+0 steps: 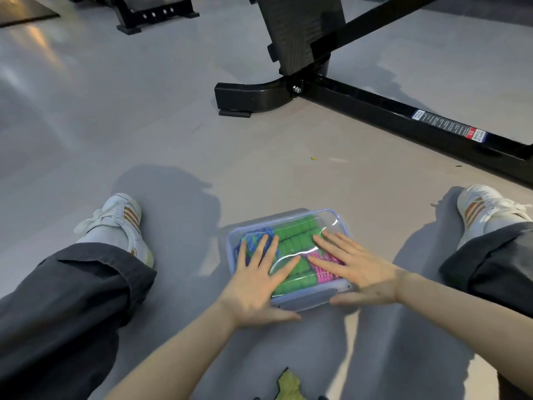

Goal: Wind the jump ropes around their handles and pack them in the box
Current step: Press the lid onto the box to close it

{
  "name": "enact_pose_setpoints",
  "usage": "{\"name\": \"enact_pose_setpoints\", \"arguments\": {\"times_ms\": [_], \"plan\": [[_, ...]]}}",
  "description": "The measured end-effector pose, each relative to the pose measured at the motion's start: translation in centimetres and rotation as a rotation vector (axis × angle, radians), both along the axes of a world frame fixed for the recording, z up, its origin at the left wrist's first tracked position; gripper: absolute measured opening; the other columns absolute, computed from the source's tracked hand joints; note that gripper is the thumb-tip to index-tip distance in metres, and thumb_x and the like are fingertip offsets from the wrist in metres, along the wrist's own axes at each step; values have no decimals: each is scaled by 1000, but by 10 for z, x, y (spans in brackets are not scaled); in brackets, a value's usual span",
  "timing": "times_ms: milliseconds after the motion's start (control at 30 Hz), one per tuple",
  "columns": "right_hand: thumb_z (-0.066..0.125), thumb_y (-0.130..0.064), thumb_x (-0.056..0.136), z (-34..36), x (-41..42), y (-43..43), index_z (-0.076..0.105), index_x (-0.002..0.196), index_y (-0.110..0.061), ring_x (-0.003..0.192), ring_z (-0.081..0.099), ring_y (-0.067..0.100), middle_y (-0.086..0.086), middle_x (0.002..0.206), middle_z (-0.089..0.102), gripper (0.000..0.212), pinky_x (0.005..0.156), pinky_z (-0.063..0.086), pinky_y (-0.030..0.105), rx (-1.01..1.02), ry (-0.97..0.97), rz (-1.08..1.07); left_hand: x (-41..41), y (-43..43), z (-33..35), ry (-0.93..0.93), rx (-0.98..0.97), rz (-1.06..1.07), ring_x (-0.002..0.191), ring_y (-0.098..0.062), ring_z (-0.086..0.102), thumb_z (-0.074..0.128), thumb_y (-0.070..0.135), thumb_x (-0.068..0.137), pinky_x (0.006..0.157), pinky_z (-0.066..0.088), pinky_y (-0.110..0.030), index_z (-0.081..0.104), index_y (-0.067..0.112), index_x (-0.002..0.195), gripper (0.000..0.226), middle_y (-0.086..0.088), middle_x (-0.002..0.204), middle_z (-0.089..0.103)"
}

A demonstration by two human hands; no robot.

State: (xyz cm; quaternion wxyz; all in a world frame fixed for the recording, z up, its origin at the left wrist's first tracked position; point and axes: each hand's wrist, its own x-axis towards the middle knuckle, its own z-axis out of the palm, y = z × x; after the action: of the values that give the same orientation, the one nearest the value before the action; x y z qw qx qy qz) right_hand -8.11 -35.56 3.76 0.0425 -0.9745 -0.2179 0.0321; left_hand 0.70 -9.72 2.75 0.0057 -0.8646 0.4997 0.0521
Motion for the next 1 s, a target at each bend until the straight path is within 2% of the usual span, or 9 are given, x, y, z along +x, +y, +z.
{"name": "enact_pose_setpoints", "arguments": {"times_ms": [133, 333, 467, 600, 700, 767, 833, 933, 1000], "plan": [[31, -66, 91, -2, 2, 1, 15, 151, -21, 143, 16, 33, 12, 156, 17, 76, 114, 11, 42, -34, -64, -8, 15, 0, -1, -88, 22, -63, 141, -38, 17, 25, 87, 75, 103, 30, -67, 23, 31, 151, 93, -24, 152, 26], [30, -62, 93, -15, 4, 4, 28, 147, -23, 134, 31, 34, 10, 151, 33, 66, 108, 24, 43, -34, -184, -35, 20, 0, -4, -148, -7, -98, 139, -41, 25, 32, 71, 80, 102, 32, -65, 27, 29, 149, 82, -25, 149, 33], [26, -62, 93, -17, 2, 17, 38, 140, -20, 123, 48, 37, 14, 143, 45, 64, 103, 29, 44, -11, -255, -162, 39, -4, 1, -142, 64, -137, 140, -37, -18, 20, 68, 84, 111, 1, -63, -7, 36, 149, 78, -20, 155, -7], [27, -67, 89, -10, -6, 62, 43, 138, -14, 107, 52, 34, 15, 134, 54, 74, 94, 32, 40, 52, -247, -376, 74, -1, 25, -320, 68, -302, 134, -32, 42, 42, 66, 80, 108, 27, -61, 29, 34, 143, 72, -21, 143, 44], [23, -66, 90, 4, -12, 89, 55, 130, -12, 94, 43, 19, 10, 128, 60, 75, 85, 30, 31, 156, -213, -333, 92, 8, 45, -404, 88, -346, 123, -33, 54, 68, 28, 66, 100, 31, -54, 33, 36, 138, 81, -21, 135, 53], [22, -64, 92, 12, -10, 83, 58, 127, -14, 96, 42, 16, 4, 129, 60, 70, 87, 31, 29, 196, -173, -234, 78, 10, 45, -370, 70, -270, 117, -34, 59, 58, 20, 59, 96, 40, -60, 51, 34, 131, 75, -21, 129, 58], [28, -64, 92, 10, -8, 65, 50, 135, -21, 121, 40, 24, 3, 141, 49, 65, 105, 29, 36, 199, -127, -148, 46, 9, 41, -247, 21, -141, 115, -33, 60, 47, 34, 64, 93, 41, -63, 69, 25, 117, 59, -20, 125, 61], [37, -69, 88, -8, -11, 37, 19, 149, -30, 143, 13, 29, 9, 156, 19, 74, 116, 15, 47, 177, -78, -120, -7, -6, 34, 48, -54, 104, 145, -28, 21, 12, 61, 82, 115, 8, -51, 36, 16, 147, 83, -15, 156, 23], [35, -70, 88, -14, -11, 28, 17, 150, -27, 142, 15, 30, 11, 155, 20, 77, 111, 27, 52, 134, -101, -110, -27, -12, 22, 109, 14, 163, 147, -29, 13, -1, 84, 77, 118, -1, -51, 23, 11, 151, 107, -16, 157, 17]]}}
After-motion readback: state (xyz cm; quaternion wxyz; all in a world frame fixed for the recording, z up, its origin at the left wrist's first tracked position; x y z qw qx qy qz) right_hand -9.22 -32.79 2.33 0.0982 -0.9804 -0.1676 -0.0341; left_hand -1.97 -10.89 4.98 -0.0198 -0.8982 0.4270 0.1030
